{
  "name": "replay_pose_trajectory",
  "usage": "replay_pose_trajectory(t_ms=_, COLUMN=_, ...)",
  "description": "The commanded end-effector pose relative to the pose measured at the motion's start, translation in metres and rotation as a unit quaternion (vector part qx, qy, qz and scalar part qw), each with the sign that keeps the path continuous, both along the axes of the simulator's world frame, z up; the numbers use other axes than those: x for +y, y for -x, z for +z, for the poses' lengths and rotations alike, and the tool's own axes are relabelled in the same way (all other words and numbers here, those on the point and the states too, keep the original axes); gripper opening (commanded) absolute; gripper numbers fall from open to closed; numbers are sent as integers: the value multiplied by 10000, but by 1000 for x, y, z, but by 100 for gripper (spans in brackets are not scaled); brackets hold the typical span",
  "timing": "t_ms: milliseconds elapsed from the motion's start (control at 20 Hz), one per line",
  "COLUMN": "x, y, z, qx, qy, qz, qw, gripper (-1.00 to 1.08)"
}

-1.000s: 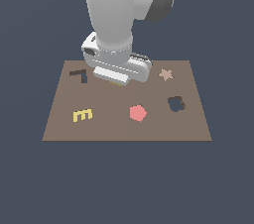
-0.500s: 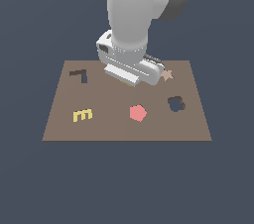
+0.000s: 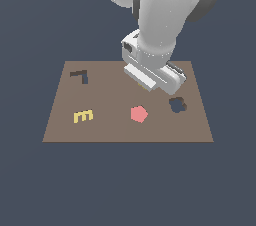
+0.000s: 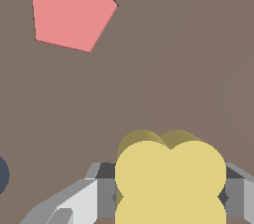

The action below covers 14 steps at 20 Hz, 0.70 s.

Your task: Insert a designated object into the corresponding slot on a board.

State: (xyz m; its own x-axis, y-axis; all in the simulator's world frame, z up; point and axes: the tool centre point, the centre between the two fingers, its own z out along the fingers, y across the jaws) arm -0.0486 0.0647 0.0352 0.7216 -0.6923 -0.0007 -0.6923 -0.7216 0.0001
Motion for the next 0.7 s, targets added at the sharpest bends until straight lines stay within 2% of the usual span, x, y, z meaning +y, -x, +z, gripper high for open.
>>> replay_pose_trajectory(t_ms=0, x=16, y=-7, z=1, qx=-3, qy=0, qz=-371, qw=9993, gripper=-100)
replay_pose_trajectory(t_ms=250, x=45, y=-23, z=2, qx=-2, qy=0, qz=-1083, qw=9941, gripper=-100)
replay_pose_trajectory(t_ms=650, x=77, y=-51, z=4, qx=-1, qy=0, qz=-1986, qw=9801, gripper=-100)
